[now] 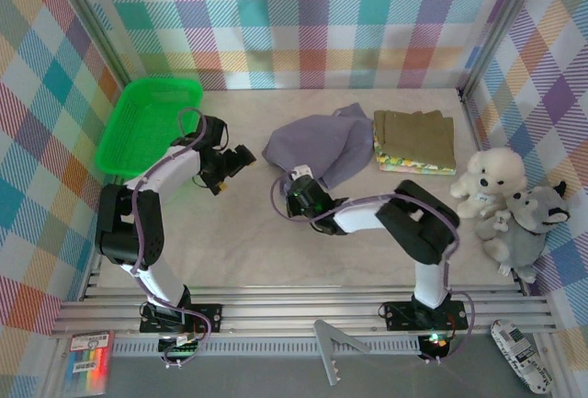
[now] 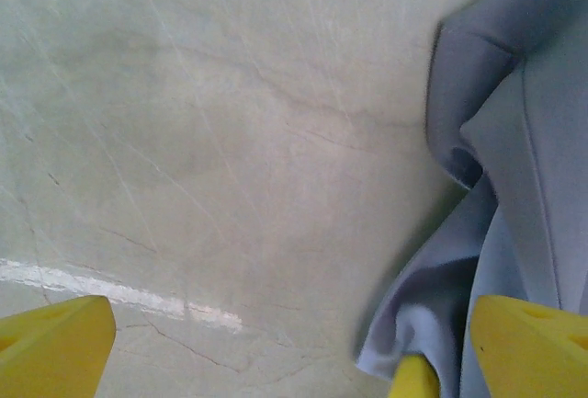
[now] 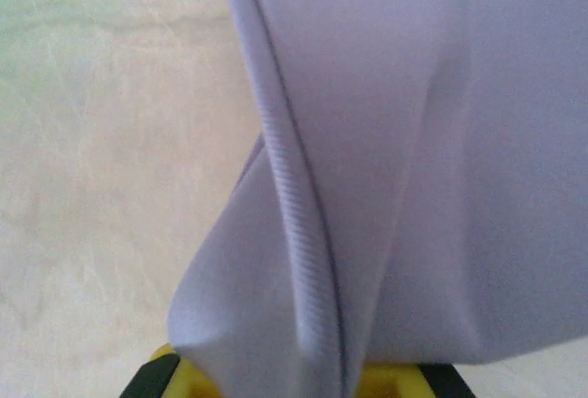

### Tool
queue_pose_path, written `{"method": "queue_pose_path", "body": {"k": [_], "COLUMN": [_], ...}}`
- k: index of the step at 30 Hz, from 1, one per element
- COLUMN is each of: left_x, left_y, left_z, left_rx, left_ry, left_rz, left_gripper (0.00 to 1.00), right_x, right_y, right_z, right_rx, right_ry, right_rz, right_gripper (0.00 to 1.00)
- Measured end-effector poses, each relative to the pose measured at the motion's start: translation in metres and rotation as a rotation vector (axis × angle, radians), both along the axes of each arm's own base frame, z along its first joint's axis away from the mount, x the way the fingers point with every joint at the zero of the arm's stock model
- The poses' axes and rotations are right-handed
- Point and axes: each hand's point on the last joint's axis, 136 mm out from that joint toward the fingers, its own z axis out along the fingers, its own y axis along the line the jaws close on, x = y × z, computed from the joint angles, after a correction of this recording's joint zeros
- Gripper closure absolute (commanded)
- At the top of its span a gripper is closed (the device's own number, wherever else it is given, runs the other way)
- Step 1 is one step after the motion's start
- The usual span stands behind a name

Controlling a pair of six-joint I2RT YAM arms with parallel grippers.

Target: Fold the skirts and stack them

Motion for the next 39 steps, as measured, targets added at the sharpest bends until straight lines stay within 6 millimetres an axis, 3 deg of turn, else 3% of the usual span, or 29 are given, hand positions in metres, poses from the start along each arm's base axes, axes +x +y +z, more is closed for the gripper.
{"method": "queue_pose_path", "body": {"k": [5, 8, 11, 16, 21, 25, 30, 33, 38, 39], "left_x": [0.005, 0.008, 0.009, 0.016, 0.026, 0.032, 0.031, 0.022, 0.018, 0.019], "left_y": [-0.019, -0.041, -0.065, -0.093, -0.106, -0.116, -0.126, -0.133, -0.136, -0.136], "left_z": [0.015, 0.022, 0.018, 0.003, -0.008, -0.007, -0.007, -0.015, -0.024, -0.023], "left_rx": [-0.054, -0.105, -0.169, -0.275, -0.376, -0.425, -0.458, -0.469, -0.48, -0.482], "left_ry": [-0.024, -0.038, -0.026, 0.012, 0.032, 0.027, 0.033, 0.058, 0.084, 0.081], "left_rz": [-0.042, -0.07, -0.083, -0.06, -0.01, 0.006, 0.014, 0.019, 0.038, 0.038], "left_gripper": [0.16, 0.23, 0.25, 0.31, 0.38, 0.46, 0.48, 0.61, 1.0, 1.0], "right_x": [-0.007, -0.018, -0.028, -0.028, -0.033, -0.033, -0.03, -0.027, -0.026, -0.027], "right_y": [-0.042, -0.051, -0.053, -0.052, -0.06, -0.061, -0.061, -0.059, -0.059, -0.059], "right_z": [0.036, 0.031, 0.022, 0.024, 0.019, 0.017, 0.021, 0.025, 0.028, 0.029], "right_rx": [-0.132, -0.231, -0.327, -0.456, -0.552, -0.576, -0.587, -0.59, -0.599, -0.602], "right_ry": [-0.048, -0.009, 0.034, 0.017, 0.01, 0.005, -0.012, -0.024, -0.033, -0.032], "right_rz": [0.117, 0.236, 0.33, 0.452, 0.531, 0.553, 0.553, 0.552, 0.56, 0.562], "right_gripper": [1.0, 1.0, 1.0, 1.0, 1.0, 1.0, 1.0, 1.0, 1.0, 1.0]}}
